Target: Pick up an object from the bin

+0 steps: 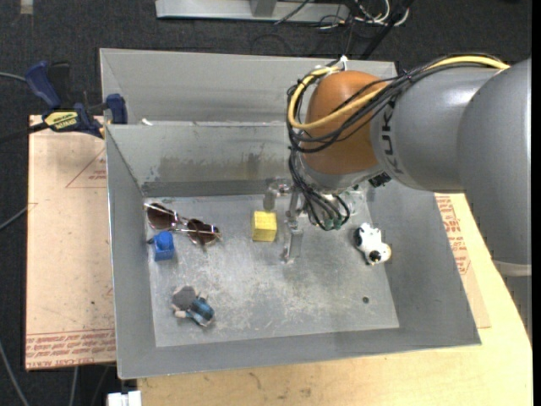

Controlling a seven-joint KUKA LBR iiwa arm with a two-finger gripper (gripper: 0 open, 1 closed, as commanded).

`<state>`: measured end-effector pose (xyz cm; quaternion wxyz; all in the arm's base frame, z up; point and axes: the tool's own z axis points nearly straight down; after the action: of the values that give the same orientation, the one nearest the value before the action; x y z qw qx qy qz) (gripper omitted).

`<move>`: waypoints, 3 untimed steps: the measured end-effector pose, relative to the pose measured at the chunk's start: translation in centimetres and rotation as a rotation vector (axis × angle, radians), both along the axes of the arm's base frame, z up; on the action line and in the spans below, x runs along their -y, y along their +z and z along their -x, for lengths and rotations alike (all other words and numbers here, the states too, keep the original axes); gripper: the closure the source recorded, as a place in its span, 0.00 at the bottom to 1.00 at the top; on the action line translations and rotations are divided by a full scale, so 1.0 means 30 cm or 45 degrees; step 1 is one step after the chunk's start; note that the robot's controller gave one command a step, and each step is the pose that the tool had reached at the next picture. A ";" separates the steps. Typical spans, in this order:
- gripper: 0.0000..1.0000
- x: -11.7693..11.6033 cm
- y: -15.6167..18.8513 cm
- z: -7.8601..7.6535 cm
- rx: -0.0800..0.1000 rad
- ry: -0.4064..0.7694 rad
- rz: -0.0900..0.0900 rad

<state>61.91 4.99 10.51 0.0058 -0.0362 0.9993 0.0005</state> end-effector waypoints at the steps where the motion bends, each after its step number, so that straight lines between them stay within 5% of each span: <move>1: 0.00 -0.003 -0.046 -0.037 -0.018 0.049 0.001; 2: 0.00 -0.008 0.020 -0.042 -0.008 0.015 0.000; 3: 0.00 -0.020 -0.093 -0.035 -0.010 0.017 0.000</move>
Offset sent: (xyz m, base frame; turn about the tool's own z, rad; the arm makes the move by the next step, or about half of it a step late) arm 0.0079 0.0056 -0.0050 0.0696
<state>62.96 5.59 7.71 0.0020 -0.0429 0.9991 0.0006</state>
